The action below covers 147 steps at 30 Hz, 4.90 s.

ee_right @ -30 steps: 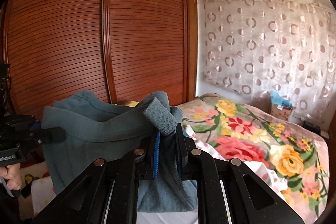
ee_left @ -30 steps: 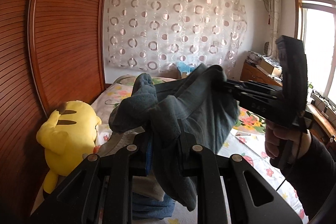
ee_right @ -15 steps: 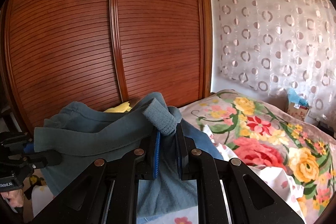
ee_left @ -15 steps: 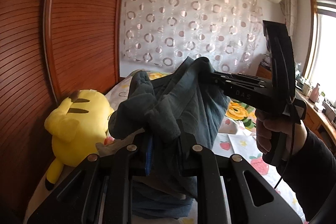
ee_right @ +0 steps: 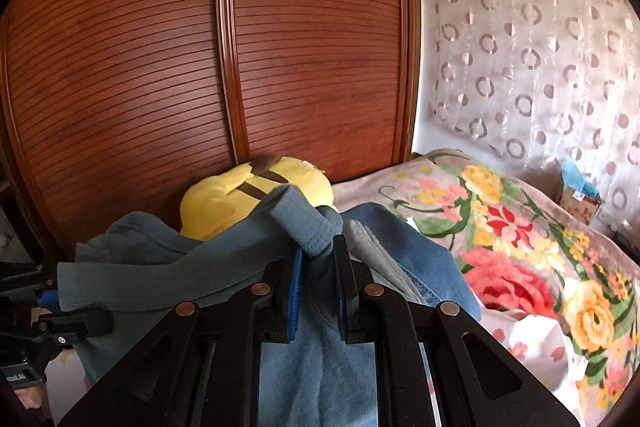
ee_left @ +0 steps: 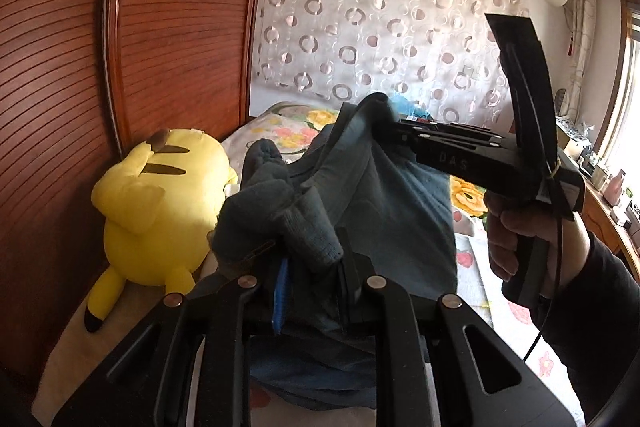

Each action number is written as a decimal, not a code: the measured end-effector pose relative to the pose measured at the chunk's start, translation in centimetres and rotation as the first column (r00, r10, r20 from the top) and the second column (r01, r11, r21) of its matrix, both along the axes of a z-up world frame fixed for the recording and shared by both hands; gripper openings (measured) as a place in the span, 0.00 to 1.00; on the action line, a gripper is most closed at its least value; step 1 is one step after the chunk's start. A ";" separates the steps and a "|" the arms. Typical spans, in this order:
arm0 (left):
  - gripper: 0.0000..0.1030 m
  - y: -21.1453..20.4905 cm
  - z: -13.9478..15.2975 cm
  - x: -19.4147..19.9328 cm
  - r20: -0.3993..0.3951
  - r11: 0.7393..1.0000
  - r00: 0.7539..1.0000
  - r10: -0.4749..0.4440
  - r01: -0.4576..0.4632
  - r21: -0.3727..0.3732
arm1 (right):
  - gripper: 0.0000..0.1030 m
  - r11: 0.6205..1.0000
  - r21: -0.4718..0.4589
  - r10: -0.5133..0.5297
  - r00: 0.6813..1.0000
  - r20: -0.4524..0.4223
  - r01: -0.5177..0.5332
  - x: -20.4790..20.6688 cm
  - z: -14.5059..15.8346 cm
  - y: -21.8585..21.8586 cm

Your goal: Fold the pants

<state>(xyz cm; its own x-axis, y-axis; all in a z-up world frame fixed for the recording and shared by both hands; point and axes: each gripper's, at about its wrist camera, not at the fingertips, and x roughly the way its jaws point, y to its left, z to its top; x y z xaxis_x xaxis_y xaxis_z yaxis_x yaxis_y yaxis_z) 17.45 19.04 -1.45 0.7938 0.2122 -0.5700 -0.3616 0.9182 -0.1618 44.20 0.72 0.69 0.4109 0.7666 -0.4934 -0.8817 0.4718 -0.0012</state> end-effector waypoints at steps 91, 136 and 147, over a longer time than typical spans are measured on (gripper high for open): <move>0.84 -7.2 3.5 -9.3 0.050 0.966 0.972 -0.231 0.223 0.132 | 0.45 0.930 0.069 -0.360 0.933 -0.020 0.361 -24.8 3.4 -18.0; 0.84 -20.6 4.2 -12.0 0.034 0.889 0.899 -0.436 0.425 0.170 | 0.69 0.697 0.133 -0.712 0.702 0.006 0.705 -40.5 5.3 -19.5; 0.84 -20.4 6.1 -13.7 0.074 0.893 0.903 -0.423 0.401 0.205 | 0.69 0.680 0.174 -0.727 0.686 0.035 0.712 -42.2 4.9 -20.0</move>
